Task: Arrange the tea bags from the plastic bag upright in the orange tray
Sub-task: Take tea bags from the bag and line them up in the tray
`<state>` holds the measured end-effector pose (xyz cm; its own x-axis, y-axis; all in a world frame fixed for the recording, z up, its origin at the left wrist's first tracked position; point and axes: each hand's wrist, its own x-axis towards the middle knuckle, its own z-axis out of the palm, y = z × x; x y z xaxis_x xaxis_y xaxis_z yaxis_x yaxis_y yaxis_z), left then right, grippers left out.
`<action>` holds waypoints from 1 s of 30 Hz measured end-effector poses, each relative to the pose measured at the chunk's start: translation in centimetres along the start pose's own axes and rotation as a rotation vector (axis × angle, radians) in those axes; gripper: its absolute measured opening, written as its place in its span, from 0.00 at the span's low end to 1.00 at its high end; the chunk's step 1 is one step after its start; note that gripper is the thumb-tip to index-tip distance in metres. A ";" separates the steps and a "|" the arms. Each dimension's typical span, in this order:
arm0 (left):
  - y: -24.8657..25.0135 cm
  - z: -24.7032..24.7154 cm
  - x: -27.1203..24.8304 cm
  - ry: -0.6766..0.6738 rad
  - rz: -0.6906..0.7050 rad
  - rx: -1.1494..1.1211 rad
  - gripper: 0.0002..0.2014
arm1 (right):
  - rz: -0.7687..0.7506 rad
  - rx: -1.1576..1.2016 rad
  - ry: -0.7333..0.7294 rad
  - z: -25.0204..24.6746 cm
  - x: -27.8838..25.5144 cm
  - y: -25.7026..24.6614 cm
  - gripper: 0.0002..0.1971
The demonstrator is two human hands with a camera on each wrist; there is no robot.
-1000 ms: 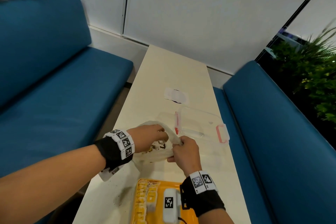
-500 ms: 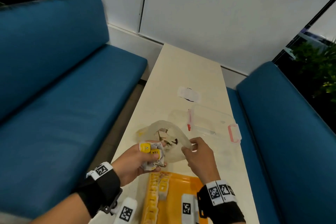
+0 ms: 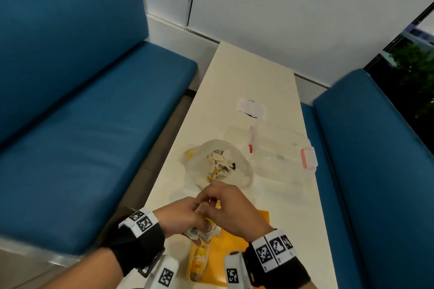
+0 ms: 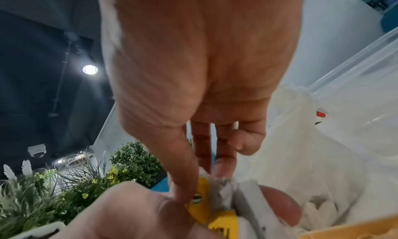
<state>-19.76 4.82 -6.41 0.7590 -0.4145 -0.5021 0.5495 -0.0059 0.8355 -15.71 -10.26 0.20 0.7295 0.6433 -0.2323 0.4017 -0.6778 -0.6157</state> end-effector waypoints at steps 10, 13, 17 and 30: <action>-1.9 0.3 -0.8 -0.007 -0.036 -0.059 0.17 | 0.126 0.239 0.211 -1.2 -1.2 0.9 0.07; -2.7 0.0 -0.9 0.024 -0.040 -0.099 0.14 | 0.167 0.338 0.250 -1.9 -1.8 1.3 0.05; -3.5 -0.6 -1.0 0.069 -0.045 -0.147 0.14 | 0.276 0.505 0.293 -1.4 -2.8 3.1 0.04; -4.3 -0.3 -1.0 0.120 -0.026 -0.186 0.13 | 0.583 0.646 0.207 5.0 -4.7 9.5 0.04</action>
<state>-22.77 5.58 -9.54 0.7735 -0.3051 -0.5555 0.6163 0.1577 0.7716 -18.09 -17.98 -8.30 0.8308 0.1392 -0.5389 -0.4091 -0.5038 -0.7608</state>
